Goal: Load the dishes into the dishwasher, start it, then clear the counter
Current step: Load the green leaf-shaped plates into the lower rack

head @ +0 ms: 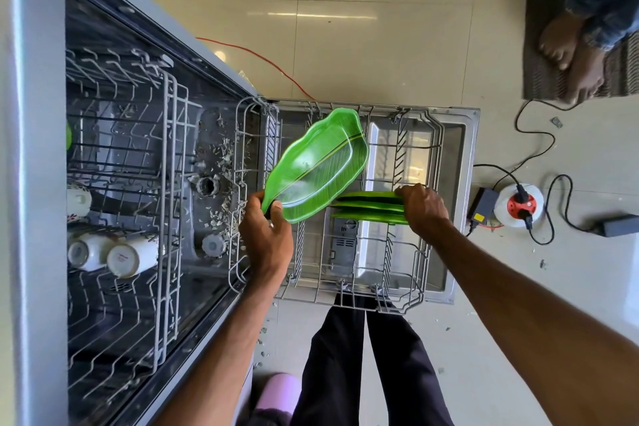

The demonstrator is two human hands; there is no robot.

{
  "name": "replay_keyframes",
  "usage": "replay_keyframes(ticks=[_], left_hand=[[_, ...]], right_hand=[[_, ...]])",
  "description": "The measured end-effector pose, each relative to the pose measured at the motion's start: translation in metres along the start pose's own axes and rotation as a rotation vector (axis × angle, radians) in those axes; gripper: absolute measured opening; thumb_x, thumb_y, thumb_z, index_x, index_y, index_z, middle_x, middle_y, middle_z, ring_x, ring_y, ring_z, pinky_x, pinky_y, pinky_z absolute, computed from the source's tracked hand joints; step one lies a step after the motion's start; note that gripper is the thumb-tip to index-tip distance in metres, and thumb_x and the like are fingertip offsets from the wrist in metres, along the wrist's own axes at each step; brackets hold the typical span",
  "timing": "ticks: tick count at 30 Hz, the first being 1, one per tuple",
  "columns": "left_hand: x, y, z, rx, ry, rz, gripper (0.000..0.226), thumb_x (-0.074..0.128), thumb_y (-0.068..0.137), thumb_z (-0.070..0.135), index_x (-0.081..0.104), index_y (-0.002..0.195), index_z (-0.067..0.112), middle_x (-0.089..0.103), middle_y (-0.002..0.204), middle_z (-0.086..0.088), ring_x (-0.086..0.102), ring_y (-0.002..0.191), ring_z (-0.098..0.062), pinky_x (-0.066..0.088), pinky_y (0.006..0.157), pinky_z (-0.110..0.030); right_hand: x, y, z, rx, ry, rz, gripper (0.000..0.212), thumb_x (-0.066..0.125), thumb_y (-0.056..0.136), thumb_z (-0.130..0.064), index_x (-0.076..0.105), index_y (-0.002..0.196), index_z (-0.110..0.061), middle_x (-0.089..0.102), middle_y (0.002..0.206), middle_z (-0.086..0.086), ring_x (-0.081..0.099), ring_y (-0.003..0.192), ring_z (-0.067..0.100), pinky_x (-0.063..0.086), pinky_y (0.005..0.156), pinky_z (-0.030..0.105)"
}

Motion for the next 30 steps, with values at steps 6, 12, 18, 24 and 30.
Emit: replay_keyframes(ticks=[6, 12, 18, 24, 30], left_hand=[[0.006, -0.004, 0.002, -0.001, 0.006, -0.001, 0.019, 0.057, 0.097, 0.004, 0.063, 0.114, -0.003, 0.067, 0.098, -0.011, 0.057, 0.079, -0.015, 0.039, 0.060, 0.000], [0.012, -0.009, 0.004, 0.009, 0.029, -0.008, 0.019, 0.057, 0.097, 0.004, 0.063, 0.114, -0.002, 0.065, 0.098, -0.012, 0.054, 0.076, -0.013, 0.038, 0.059, 0.001], [0.020, -0.008, 0.001, -0.004, 0.014, -0.031, 0.022, 0.056, 0.098, 0.008, 0.062, 0.118, 0.001, 0.066, 0.103, -0.014, 0.060, 0.084, -0.018, 0.040, 0.060, -0.001], [0.029, -0.002, 0.001, 0.021, 0.012, -0.047, 0.019, 0.055, 0.098, 0.011, 0.062, 0.115, 0.006, 0.066, 0.100, -0.008, 0.064, 0.086, -0.023, 0.050, 0.067, -0.022], [0.048, 0.019, 0.025, 0.270, 0.121, -0.103, 0.014, 0.054, 0.096, 0.003, 0.060, 0.109, 0.004, 0.065, 0.090, -0.005, 0.058, 0.079, -0.021, 0.039, 0.066, -0.028]], right_hand=[[-0.005, -0.006, 0.013, 0.065, 0.095, 0.018, 0.039, 0.044, 0.098, -0.004, 0.063, 0.131, -0.013, 0.062, 0.121, 0.020, 0.058, 0.111, 0.043, 0.049, 0.091, 0.052], [0.001, -0.007, 0.023, -0.080, 0.275, 0.072, 0.036, 0.047, 0.100, -0.006, 0.065, 0.130, -0.016, 0.069, 0.107, 0.020, 0.069, 0.087, 0.040, 0.058, 0.074, 0.043], [0.007, -0.012, 0.016, -0.039, 0.092, 0.066, 0.023, 0.050, 0.099, -0.001, 0.066, 0.116, -0.004, 0.057, 0.133, 0.013, 0.058, 0.119, 0.031, 0.053, 0.093, 0.042], [-0.010, -0.005, 0.013, -0.074, 0.281, 0.170, 0.034, 0.052, 0.089, 0.010, 0.058, 0.122, 0.005, 0.059, 0.128, 0.026, 0.062, 0.114, 0.039, 0.054, 0.097, 0.047], [-0.091, -0.002, -0.013, -0.301, 0.475, 0.592, 0.075, 0.065, 0.093, -0.019, 0.026, 0.150, 0.010, 0.031, 0.156, 0.028, 0.029, 0.147, 0.038, 0.027, 0.121, 0.046]])
Point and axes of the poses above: each hand's wrist, its own y-axis towards the middle knuckle, its own x-axis out of the palm, z = x × y, the point moved 5 cm from there along y, towards the middle knuckle
